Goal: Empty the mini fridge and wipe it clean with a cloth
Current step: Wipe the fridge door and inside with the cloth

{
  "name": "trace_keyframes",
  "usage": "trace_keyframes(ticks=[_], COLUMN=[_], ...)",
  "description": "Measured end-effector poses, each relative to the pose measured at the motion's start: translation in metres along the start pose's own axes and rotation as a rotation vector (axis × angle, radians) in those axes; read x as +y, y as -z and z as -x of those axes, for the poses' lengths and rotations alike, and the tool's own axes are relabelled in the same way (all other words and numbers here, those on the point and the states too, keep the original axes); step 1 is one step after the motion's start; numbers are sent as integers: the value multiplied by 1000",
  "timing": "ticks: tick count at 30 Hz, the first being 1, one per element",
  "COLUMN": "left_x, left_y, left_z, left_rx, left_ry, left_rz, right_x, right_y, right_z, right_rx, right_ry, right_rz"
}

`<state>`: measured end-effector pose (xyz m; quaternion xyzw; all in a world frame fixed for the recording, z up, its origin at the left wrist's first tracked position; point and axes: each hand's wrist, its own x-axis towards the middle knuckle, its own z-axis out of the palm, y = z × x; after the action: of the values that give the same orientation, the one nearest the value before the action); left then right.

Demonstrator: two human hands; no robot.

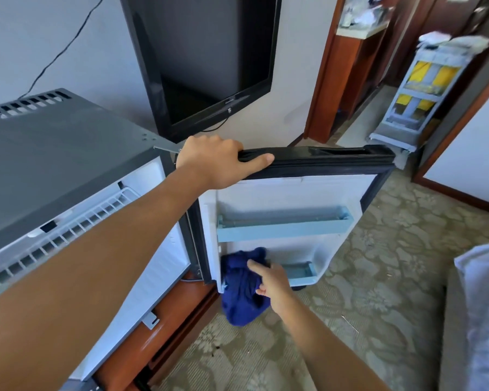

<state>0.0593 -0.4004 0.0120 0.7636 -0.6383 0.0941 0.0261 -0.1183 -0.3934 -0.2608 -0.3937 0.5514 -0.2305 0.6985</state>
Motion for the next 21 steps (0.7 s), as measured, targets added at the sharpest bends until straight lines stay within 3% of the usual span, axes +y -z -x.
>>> trace_keyframes(ticks=[3,6,8,10,12,15,17,21], left_x=[0,0,0,0,-1,0,2,3], left_y=[-1,-1,-1,-1,-1,-1,-1,0], left_z=[-1,-3,-3,-3,-3,-3,0,0], left_rx=[6,12,17,15,20,23,6,4], left_ry=[13,27,30,29,33,34,50,108], left_rz=[-4,-13,-12,-14,-12,-14,-18,-55], right_x=[-25,-58,-64,-55,-32,-4,-6,-4], right_y=[22,60,75,69,58,67,86,144], right_z=[18,24,14,6,-4,-20,-22,15], right_rx=[-1,109,302,535,556,443,335,255], right_ry=[33,177,355,468,475,300,213,166], right_rz=[-560,-867,-672,-134,355,804,755,3])
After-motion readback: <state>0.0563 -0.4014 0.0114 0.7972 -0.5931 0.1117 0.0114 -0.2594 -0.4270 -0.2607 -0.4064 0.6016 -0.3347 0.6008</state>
